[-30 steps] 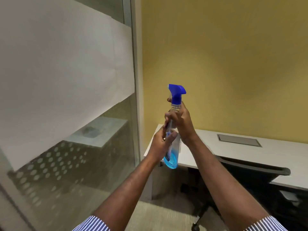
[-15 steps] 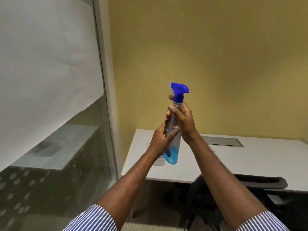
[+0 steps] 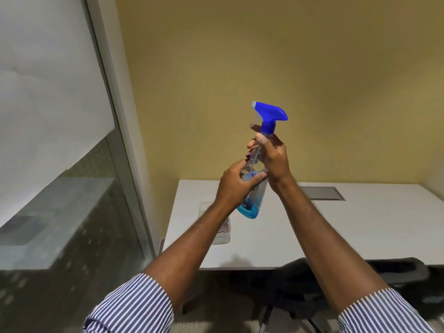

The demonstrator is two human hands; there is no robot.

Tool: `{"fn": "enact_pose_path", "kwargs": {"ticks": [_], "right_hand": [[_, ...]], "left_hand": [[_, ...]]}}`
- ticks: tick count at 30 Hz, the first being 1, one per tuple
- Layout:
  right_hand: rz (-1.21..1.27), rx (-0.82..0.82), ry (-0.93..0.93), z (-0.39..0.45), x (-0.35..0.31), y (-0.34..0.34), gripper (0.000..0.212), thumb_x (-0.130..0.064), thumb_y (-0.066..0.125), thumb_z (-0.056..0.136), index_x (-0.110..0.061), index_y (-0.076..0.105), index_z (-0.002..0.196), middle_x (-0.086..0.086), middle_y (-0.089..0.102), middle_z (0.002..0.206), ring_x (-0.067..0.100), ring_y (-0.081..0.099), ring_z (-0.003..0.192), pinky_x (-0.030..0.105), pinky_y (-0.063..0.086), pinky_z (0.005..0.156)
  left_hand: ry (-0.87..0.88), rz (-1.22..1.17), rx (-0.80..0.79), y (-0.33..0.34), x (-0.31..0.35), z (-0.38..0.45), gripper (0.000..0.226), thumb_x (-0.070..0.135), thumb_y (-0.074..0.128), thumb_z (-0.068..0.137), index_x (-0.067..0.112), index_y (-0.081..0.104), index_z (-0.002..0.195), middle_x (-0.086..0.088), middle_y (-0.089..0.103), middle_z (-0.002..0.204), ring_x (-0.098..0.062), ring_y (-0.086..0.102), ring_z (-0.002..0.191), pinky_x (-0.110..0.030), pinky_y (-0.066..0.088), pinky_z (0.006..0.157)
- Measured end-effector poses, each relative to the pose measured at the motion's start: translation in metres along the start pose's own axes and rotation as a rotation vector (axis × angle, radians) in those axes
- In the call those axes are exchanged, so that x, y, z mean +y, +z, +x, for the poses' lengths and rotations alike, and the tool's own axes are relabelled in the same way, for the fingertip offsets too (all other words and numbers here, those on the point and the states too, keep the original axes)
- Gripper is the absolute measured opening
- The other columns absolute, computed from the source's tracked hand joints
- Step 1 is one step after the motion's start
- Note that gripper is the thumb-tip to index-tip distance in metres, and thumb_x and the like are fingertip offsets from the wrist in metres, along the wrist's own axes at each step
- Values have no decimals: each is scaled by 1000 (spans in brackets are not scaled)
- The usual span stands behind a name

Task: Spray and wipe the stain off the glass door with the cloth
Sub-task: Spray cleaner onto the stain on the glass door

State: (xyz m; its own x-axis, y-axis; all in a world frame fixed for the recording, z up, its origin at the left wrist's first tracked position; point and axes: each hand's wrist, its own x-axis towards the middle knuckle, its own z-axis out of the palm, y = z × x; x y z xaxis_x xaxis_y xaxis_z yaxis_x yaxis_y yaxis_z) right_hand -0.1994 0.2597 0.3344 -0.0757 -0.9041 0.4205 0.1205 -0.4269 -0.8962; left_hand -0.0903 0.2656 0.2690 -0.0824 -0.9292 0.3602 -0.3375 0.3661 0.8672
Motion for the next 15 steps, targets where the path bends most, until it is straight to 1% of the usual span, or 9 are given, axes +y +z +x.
{"fn": "enact_pose_path", "kwargs": {"ticks": [2, 5, 10, 13, 15], "right_hand": [[-20, -20, 21, 16, 15, -9, 42, -36, 58, 96, -16, 63, 133, 2, 70, 87, 21, 68, 82, 42, 59, 84], [-2, -63, 51, 40, 39, -25, 48, -36, 54, 100, -11, 56, 141, 1, 67, 89, 21, 67, 85, 42, 58, 84], [-17, -123, 93, 88, 78, -54, 43, -36, 53, 100, -16, 57, 138, -1, 63, 87, 22, 63, 86, 43, 56, 85], [-41, -156, 118, 119, 106, -76, 37, -36, 54, 100, -17, 61, 132, -2, 65, 87, 20, 62, 85, 45, 53, 86], [-68, -164, 133, 140, 127, -91, 34, -34, 55, 99, -16, 63, 128, -4, 68, 88, 19, 64, 87, 43, 54, 89]], "left_hand": [[-2, 24, 2, 7, -11, 17, 65, 69, 66, 80, 21, 62, 123, 0, 70, 117, -20, 64, 104, -44, 61, 92], [-29, 42, -19, 20, -28, 44, 62, 64, 72, 81, 21, 63, 125, 0, 70, 118, -19, 64, 105, -43, 60, 93], [-69, 79, -46, 49, -54, 94, 59, 60, 76, 80, 23, 62, 123, 2, 69, 116, -17, 63, 104, -40, 60, 91], [-101, 130, -64, 71, -70, 127, 63, 62, 76, 78, 24, 62, 126, 2, 69, 119, -17, 64, 105, -39, 59, 91], [-136, 167, -64, 86, -82, 148, 65, 62, 77, 77, 22, 61, 127, 1, 70, 122, -17, 64, 106, -38, 59, 92]]}}
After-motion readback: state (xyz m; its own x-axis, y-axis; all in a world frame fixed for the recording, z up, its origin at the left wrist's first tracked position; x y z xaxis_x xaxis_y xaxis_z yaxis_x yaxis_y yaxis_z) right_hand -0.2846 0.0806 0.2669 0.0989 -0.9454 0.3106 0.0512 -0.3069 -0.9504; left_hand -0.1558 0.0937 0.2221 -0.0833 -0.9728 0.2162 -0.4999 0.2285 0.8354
